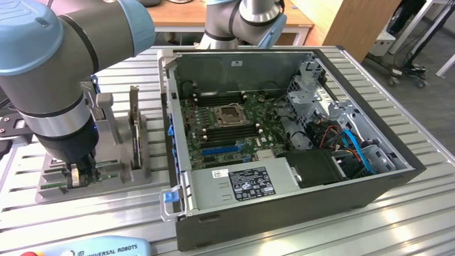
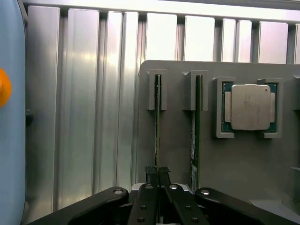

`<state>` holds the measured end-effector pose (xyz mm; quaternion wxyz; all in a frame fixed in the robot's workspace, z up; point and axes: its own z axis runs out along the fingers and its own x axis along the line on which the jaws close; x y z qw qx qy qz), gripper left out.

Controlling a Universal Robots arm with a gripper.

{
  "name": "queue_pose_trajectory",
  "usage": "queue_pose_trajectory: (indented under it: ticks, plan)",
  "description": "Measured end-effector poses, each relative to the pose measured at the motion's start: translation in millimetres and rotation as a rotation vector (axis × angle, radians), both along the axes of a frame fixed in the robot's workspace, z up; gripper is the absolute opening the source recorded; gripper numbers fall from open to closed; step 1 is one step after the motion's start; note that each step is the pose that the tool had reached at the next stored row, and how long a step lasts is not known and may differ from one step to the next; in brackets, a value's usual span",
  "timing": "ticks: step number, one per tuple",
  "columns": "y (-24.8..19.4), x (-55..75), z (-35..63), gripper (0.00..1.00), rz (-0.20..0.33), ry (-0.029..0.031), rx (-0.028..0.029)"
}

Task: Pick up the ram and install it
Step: 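Pick up the ram and move it above insertion slot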

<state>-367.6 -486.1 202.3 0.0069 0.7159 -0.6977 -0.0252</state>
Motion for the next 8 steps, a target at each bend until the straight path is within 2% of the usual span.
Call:
queue_pose_trajectory:
  ticks: [8]
  plan:
    - [0.0, 0.0, 0.1, 0.12, 0.014, 0.0000, 0.0000]
